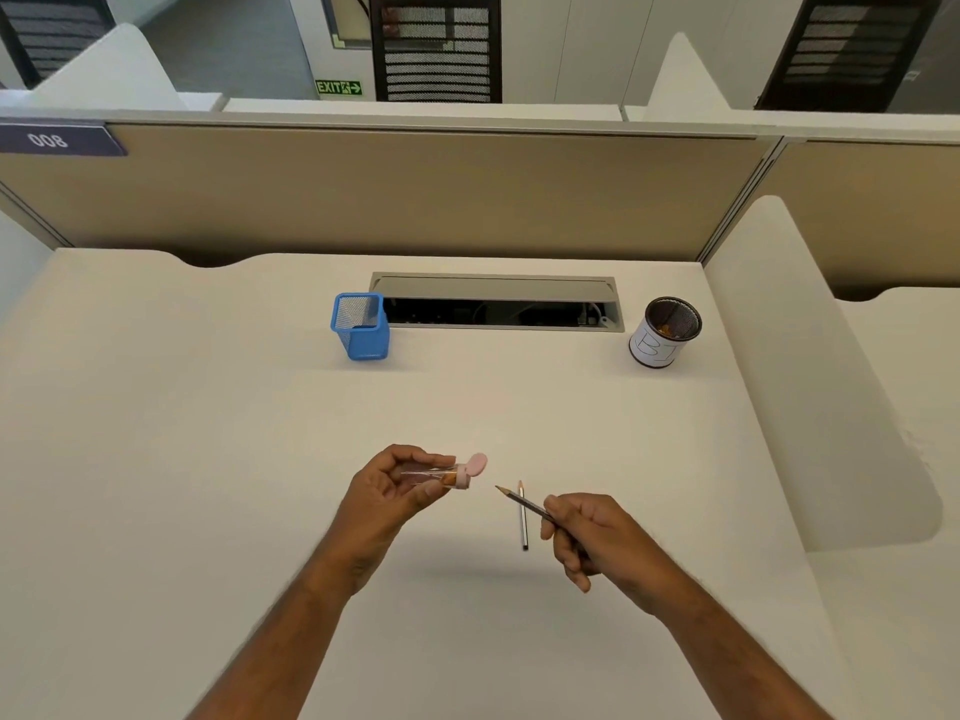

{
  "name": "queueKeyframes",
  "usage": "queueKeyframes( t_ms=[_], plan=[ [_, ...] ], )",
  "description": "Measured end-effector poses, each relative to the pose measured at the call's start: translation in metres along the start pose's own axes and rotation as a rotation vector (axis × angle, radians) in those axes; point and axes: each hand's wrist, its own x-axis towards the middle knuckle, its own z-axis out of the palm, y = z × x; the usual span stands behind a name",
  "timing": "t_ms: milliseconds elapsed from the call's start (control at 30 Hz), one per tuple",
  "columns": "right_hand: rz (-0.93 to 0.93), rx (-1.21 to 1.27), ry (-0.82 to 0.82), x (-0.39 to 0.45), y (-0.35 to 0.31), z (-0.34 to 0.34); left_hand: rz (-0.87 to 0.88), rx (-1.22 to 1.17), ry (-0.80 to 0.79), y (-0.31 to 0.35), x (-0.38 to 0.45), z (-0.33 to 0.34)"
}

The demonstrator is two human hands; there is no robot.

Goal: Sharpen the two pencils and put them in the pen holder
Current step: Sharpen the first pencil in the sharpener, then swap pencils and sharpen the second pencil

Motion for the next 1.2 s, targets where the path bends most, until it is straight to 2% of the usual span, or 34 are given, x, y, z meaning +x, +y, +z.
queueKeyframes(
  t_ms=[300,567,667,867,1000,1200],
  plan=[
    [0.004,-0.071,0.09,0.007,0.026,-0.004,-0.042,-0.006,0.04,-0.004,-0.004,-0.001],
    [0.027,-0.194,0.235,0.026,0.064,-0.012,-0.077,0.036,0.051,-0.015,-0.006,0.001],
    [0.035,-0.353,0.319,0.038,0.081,-0.011,-0.093,0.052,0.06,-0.02,-0.005,0.002],
    [0.068,-0.844,0.531,0.059,0.092,-0.01,-0.111,0.077,0.058,-0.026,-0.006,0.001],
    [0.074,-1.07,0.551,0.071,0.092,-0.01,-0.113,0.086,0.066,-0.029,-0.005,-0.001],
    [0.089,-1.187,0.503,0.078,0.088,-0.011,-0.109,0.087,0.072,-0.03,-0.005,-0.003]
  ],
)
